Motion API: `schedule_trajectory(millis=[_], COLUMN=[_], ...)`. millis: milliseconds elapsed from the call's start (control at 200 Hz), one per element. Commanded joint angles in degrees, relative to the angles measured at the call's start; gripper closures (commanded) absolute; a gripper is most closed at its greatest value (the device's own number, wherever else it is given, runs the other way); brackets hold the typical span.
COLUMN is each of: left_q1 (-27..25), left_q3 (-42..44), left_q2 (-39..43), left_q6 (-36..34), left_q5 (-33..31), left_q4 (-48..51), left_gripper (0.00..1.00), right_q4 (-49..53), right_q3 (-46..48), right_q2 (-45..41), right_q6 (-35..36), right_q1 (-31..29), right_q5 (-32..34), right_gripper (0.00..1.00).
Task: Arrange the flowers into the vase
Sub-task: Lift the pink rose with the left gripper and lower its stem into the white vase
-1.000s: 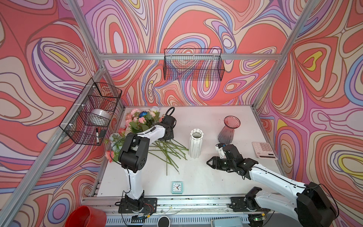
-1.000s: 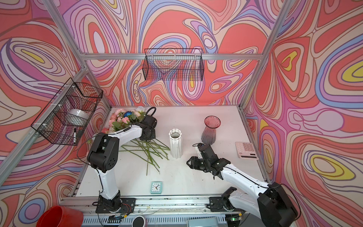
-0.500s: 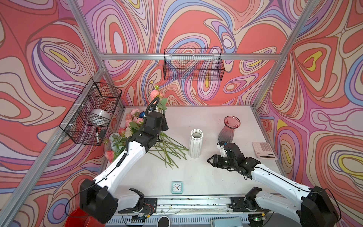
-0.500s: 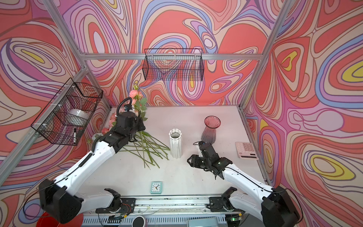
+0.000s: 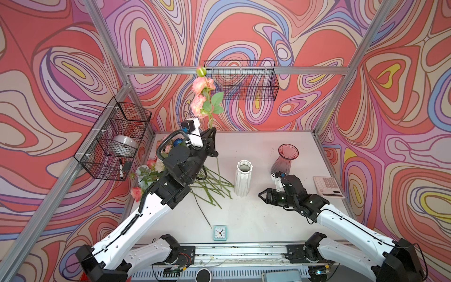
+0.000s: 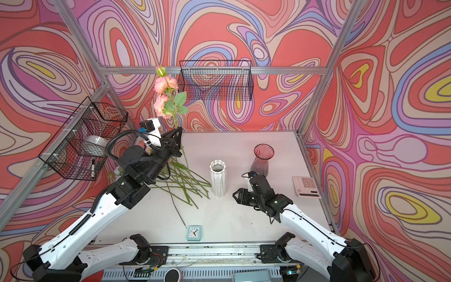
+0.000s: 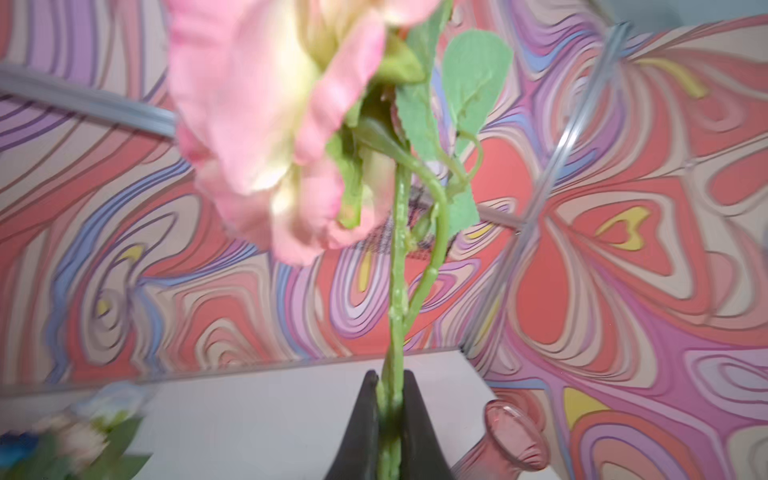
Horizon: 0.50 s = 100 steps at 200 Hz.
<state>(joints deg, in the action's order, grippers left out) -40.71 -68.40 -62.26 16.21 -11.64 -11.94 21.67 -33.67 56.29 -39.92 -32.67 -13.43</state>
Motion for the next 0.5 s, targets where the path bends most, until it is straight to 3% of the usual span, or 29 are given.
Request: schedule_trajectory(millis=[0, 285, 496], left_q1=[-3.72, -4.03, -4.01], left_q3=[-6.68, -20.79, -16.70], left_q2=[-4.80, -18.95, -21.67], left_q6=[-5.00, -3.85, -5.28], left_q5=[4.33, 8.58, 5.90], left_q4=[-9.75, -14.54, -17.61], left_gripper=[1.00, 1.00, 1.00], right_q4=[1.56, 4.62, 5.97], right_q3=[-1.86, -2.97, -2.85], right_q2=[-0.64, -2.91, -5.17], right_q6=[0.02, 0.46, 0.38], right_q1=[0.14, 0.10, 0.15], right_q5=[0.86, 2.15, 2.70], right_gripper=[0.47, 0.47, 0.47])
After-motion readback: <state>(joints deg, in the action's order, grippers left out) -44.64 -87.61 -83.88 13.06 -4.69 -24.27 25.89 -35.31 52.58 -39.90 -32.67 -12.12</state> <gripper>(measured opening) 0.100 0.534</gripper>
